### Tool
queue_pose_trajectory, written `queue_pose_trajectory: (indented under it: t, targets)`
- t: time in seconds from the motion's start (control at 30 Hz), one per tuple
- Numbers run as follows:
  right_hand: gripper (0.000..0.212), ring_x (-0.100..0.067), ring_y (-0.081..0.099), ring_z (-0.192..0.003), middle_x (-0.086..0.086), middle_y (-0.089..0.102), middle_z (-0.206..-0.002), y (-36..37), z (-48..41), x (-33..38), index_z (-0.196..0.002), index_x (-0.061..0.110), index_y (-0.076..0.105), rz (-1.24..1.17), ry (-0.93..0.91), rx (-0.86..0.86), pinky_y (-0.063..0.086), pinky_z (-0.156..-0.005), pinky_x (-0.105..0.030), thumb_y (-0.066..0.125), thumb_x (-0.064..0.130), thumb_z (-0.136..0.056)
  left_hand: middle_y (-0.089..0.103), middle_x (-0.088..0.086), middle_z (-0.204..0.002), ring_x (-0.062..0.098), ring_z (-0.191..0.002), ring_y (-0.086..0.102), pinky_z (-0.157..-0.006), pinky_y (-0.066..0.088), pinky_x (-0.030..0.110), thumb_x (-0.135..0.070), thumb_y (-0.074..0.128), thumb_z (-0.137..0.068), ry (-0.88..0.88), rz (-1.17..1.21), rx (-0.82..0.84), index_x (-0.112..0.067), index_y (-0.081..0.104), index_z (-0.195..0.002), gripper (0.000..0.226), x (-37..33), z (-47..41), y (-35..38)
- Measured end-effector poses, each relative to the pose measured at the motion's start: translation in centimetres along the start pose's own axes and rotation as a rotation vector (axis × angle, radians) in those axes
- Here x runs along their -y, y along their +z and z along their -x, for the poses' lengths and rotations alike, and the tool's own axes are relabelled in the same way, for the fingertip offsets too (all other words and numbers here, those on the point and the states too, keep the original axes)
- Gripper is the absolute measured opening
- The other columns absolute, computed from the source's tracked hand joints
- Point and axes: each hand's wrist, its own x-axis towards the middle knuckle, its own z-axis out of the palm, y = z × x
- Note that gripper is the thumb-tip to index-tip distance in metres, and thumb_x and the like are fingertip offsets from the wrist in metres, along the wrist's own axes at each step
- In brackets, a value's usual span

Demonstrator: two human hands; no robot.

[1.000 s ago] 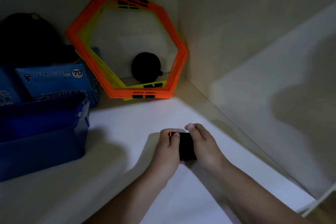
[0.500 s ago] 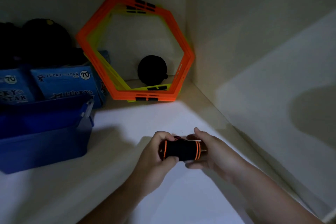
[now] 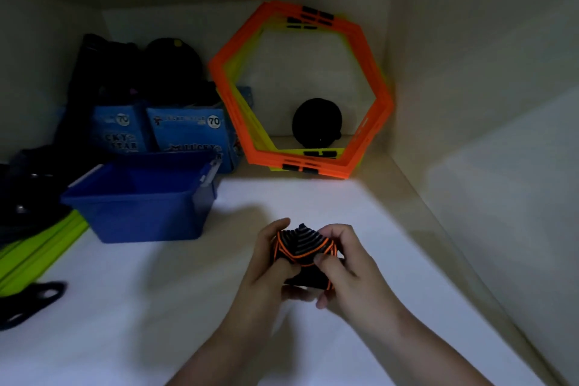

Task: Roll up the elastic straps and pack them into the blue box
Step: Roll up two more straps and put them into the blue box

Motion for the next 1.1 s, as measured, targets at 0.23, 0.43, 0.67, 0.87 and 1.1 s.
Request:
queue_pose_trajectory:
  t: [0.23, 0.43, 0.67, 0.87, 1.1]
  targets:
    - [0.017, -0.008, 0.065, -0.078, 0.011, 0.069, -0.095, -0.4, 0.4, -0.2, -0.093, 0.030, 0.069, 0.349, -0.008, -0.029, 0.050, -0.073, -0.025, 0.055, 0.021, -0.087, 0.062, -0.009, -0.108, 0.013, -0.096, 0.064, -0.082, 0.056, 0.038, -0.021, 0.052, -0.075, 0.234, -0.964, 0.168, -0.043, 0.054, -0.122, 0.051, -3.3, -1.9, -6.0]
    - [0.020, -0.006, 0.053, -0.065, 0.007, 0.062, -0.071, 0.0, 0.9, -0.3, -0.073, 0.021, 0.061, 0.566, 0.001, 0.108, 0.043, -0.066, -0.022, 0.048, 0.011, -0.085, 0.052, -0.018, -0.111, 0.010, -0.096, 0.056, -0.085, 0.050, 0.038, -0.022, 0.048, -0.079, 0.163, -1.351, 0.448, -0.047, 0.047, -0.118, 0.046, -4.1, -3.0, -6.5]
    - [0.024, -0.017, 0.061, -0.078, -0.003, 0.068, -0.078, 0.5, 0.9, -0.6, -0.077, 0.011, 0.067, 0.648, 0.004, 0.107, 0.048, -0.074, -0.022, 0.047, -0.001, -0.083, 0.052, -0.007, -0.106, 0.020, -0.090, 0.054, -0.079, 0.048, 0.040, -0.016, 0.041, -0.076, 0.218, -1.342, 0.428, -0.039, 0.051, -0.105, 0.038, -2.4, -2.9, -6.0]
    - [0.028, -0.013, 0.064, -0.072, 0.015, 0.073, -0.084, 2.1, 1.5, -0.3, -0.097, 0.020, 0.073, 0.164, 0.075, -0.026, 0.046, -0.070, -0.024, 0.054, 0.006, -0.082, 0.069, -0.003, -0.097, 0.017, -0.081, 0.069, -0.065, 0.059, 0.038, -0.010, 0.057, -0.079, -0.072, -0.407, 0.201, -0.026, 0.060, -0.107, 0.033, -4.0, -1.1, -8.1]
    - [0.048, -0.044, 0.069, -0.073, -0.019, 0.066, -0.108, 6.4, 0.5, 3.3, -0.130, 0.033, 0.060, -0.023, -0.068, 0.108, 0.059, -0.065, -0.039, 0.062, 0.005, -0.092, 0.070, 0.020, -0.116, 0.047, -0.088, 0.072, -0.065, 0.061, 0.043, -0.004, 0.050, -0.095, 0.026, -0.061, 0.010, -0.016, 0.053, -0.120, 0.029, -3.5, 1.2, -7.9]
